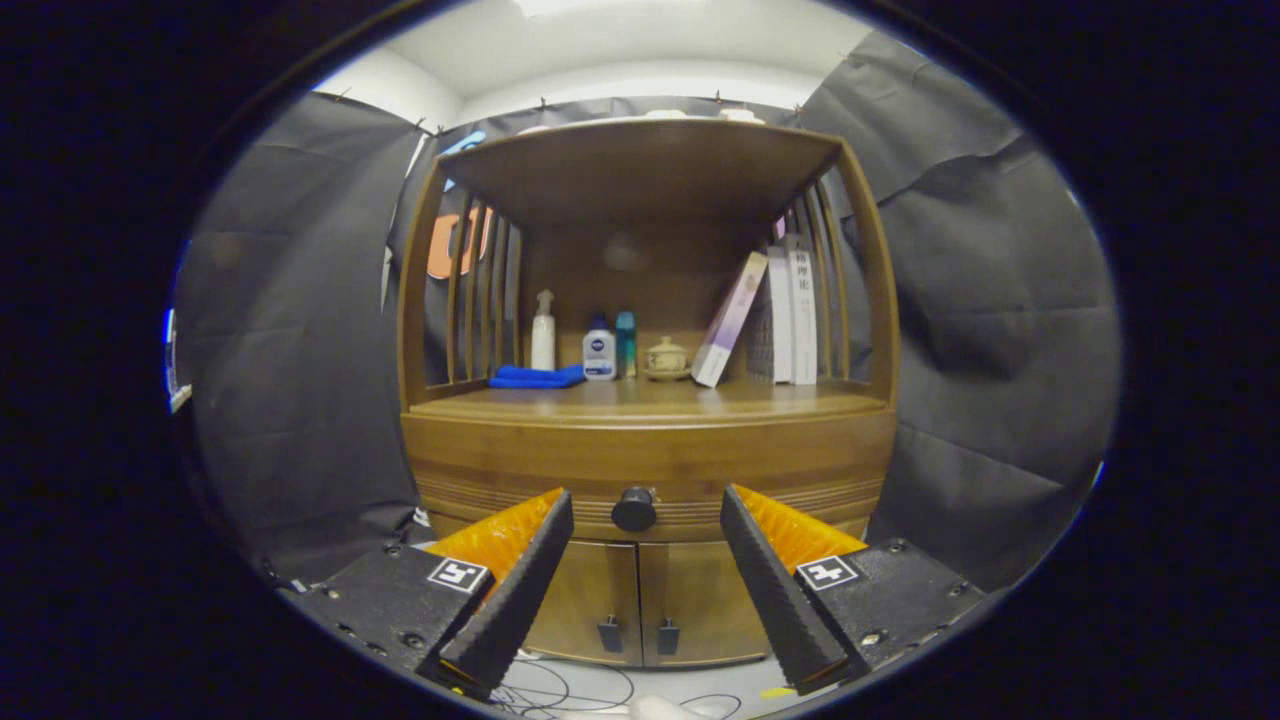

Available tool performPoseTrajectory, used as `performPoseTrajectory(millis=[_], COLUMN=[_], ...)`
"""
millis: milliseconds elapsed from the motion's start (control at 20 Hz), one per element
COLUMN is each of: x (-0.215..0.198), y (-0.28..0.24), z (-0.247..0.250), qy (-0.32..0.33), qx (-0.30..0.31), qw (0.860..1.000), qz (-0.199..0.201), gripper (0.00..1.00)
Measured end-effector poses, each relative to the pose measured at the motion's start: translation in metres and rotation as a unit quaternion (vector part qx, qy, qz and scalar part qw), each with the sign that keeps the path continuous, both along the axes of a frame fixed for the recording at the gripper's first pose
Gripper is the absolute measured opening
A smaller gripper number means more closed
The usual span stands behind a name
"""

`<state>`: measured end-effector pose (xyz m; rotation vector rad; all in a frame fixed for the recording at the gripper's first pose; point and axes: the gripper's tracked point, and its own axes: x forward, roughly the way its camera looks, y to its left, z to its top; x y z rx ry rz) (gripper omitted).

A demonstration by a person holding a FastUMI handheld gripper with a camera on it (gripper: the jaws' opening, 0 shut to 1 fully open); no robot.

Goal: Pull open the drawer, take out the items inside it, and place them on the countertop above the cabinet.

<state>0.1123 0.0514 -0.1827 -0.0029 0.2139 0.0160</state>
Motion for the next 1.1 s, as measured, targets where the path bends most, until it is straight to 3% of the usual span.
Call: performPoseTrajectory(millis=[450, 800, 1100], x=[0.084, 0.110, 0.111], y=[0.005, 0.005, 0.003], z=[-0.055, -0.066, -0.069], qy=[0.044, 0.056, 0.052], qx=[0.015, 0.029, 0.009], qw=[0.999, 0.998, 0.998], qz=[-0.005, -0.014, -0.022], gripper=[0.95, 0.75, 0.49])
